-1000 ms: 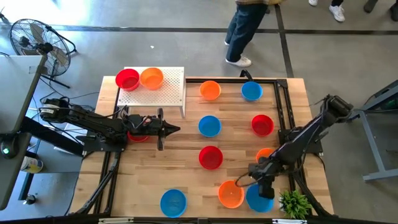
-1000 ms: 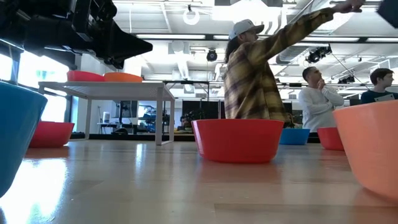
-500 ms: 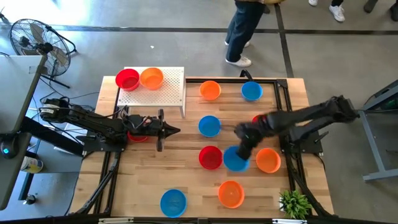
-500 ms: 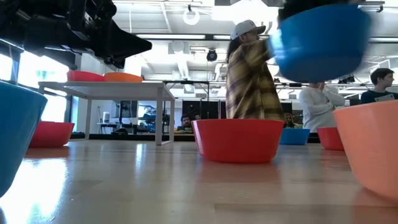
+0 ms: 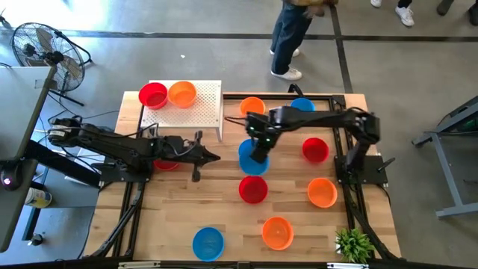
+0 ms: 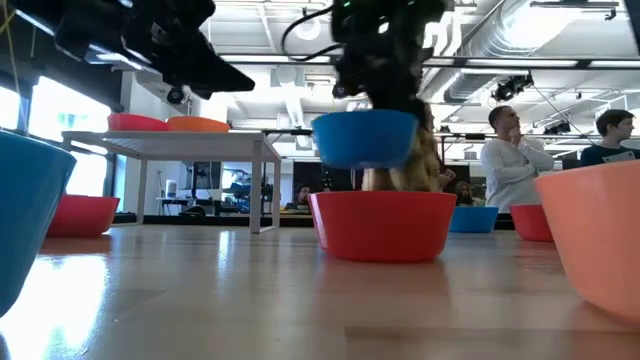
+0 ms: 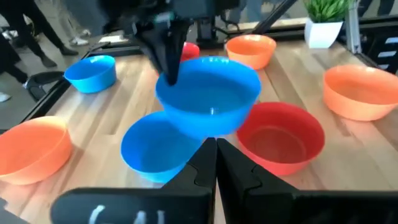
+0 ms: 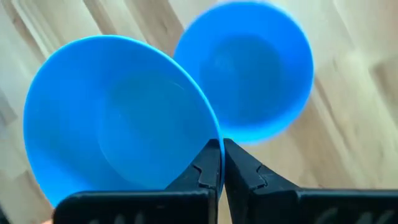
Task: Pick & Place Mini bowls
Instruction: Put the blue bowl on the shelf
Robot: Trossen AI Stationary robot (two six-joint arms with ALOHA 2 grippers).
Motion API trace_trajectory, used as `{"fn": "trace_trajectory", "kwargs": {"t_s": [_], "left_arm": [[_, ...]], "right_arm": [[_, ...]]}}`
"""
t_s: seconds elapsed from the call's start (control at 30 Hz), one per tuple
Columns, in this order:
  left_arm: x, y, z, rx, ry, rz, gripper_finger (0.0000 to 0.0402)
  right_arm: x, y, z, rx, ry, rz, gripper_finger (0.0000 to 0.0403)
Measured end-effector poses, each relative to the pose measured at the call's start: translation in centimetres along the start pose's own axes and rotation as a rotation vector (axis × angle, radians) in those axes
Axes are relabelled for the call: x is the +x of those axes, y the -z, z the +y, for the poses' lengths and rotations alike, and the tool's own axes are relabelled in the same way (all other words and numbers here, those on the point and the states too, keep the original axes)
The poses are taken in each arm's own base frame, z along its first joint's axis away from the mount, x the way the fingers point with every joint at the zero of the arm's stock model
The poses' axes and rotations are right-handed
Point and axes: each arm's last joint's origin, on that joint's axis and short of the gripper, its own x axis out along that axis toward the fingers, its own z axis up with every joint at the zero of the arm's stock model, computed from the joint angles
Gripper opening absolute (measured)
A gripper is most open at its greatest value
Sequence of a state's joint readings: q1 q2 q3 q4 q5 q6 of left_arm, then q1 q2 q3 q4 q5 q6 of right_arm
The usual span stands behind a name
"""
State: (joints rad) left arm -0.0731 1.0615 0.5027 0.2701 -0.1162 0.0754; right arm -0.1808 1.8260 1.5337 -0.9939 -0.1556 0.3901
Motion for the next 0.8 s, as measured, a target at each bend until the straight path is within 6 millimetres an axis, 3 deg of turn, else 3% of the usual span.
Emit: {"fn": "trace_trajectory", "kwargs": {"t_s": [0.17, 0.3, 0.5, 0.8], "left_arm": [[0.0, -1.4, -0.2, 0.063, 0.010, 0.070, 0.0035], [0.5, -2.1, -1.4, 0.156, 0.029, 0.110, 0.0074], [1.6, -2.8, -3.0, 0.257, -0.022, 0.190, 0.0121], [4.5, -3.6, -3.7, 0.353, -0.018, 0.375, 0.0126]], "right_arm": [[1.0, -2.9, 0.0, -0.039, -0.004, -0.018, 0.0004], [1.6, -4.3, -0.2, -0.044, -0.010, -0.028, 0.0004], [1.7, -5.1, -0.4, -0.047, -0.029, -0.064, 0.0004], [1.7, -5.5, -0.3, -0.049, -0.085, -0.091, 0.0004]]}}
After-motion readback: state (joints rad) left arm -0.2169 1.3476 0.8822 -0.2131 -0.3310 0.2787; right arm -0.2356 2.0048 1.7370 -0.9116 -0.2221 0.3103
